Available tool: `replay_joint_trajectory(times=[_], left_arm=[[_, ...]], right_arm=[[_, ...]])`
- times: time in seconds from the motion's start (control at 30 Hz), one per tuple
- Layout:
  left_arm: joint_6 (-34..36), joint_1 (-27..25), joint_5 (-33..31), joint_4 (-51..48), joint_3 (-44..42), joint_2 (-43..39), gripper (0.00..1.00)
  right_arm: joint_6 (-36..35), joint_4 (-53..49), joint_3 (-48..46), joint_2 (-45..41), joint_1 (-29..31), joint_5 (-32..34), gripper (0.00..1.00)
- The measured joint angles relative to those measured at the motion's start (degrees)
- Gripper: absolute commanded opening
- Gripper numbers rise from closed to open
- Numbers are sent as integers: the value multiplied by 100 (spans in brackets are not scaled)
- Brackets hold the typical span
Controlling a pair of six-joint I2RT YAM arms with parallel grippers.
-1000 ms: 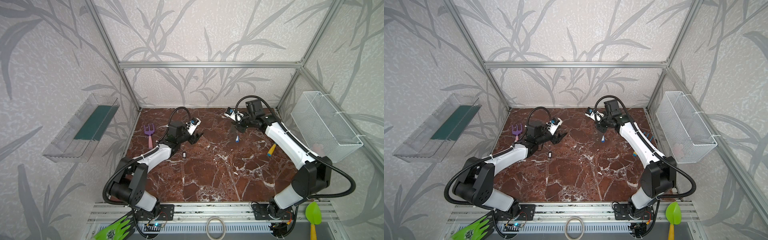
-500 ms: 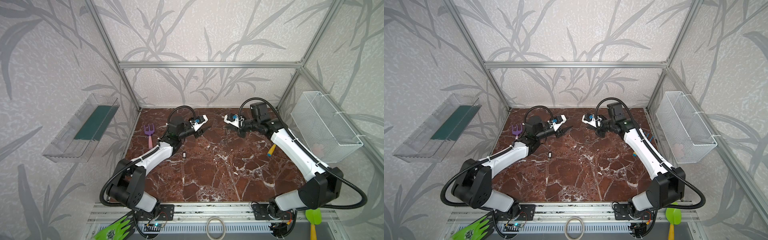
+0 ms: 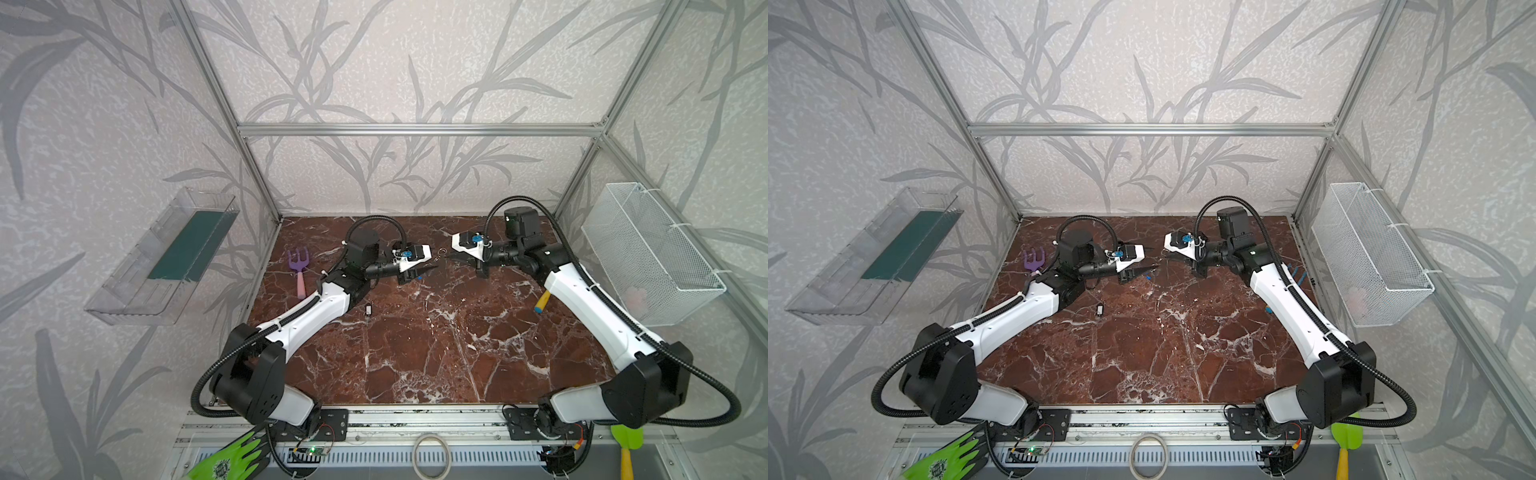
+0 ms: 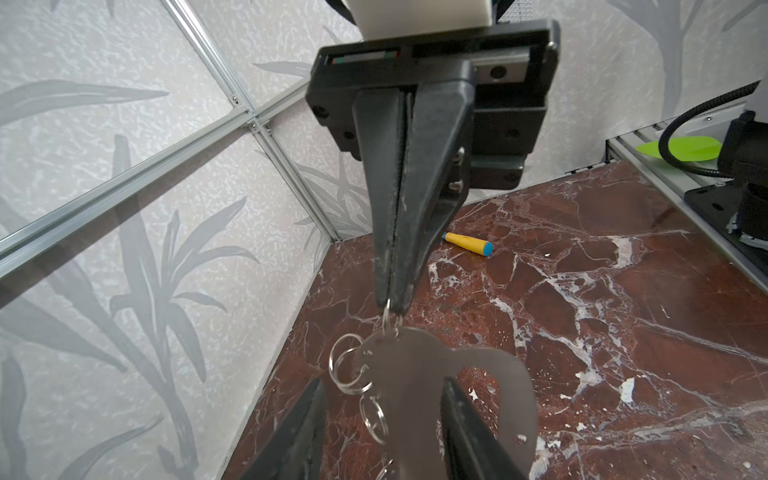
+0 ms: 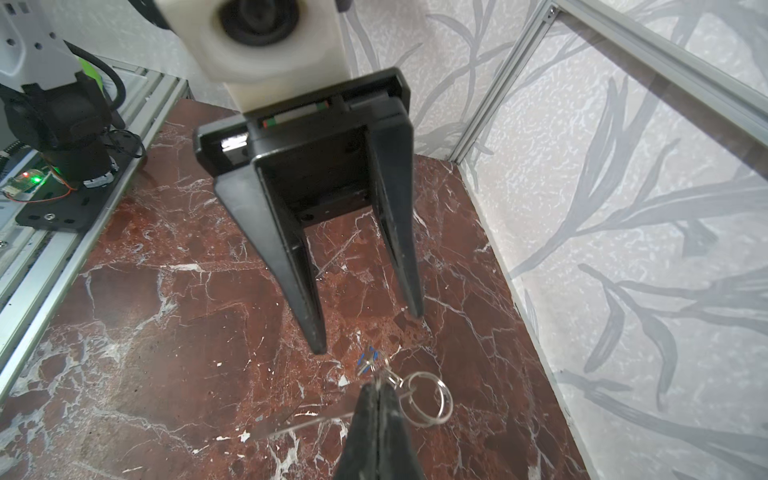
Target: Put the keys on the keyring
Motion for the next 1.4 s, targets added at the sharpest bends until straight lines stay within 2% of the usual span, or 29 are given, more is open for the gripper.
replay_joint_trajectory(times=[0.33, 0.7, 1.07, 1.27, 1.4], left_arm=[[221, 7, -393, -188, -98, -203, 40], [127, -72, 22, -153, 4, -199, 39], [92, -136, 319, -216, 431, 42, 24], [90, -149, 361, -354, 448, 103, 23], [83, -184, 369, -367, 455, 164, 18]], right_arm=[[-20, 177, -146, -131, 0, -286, 0], [-66, 203, -146, -179, 0, -348, 0], [-87, 199, -146, -179, 48, -380, 0], [-85, 199, -146, -179, 79, -380, 0], [-85, 199, -146, -179, 105, -378, 0]])
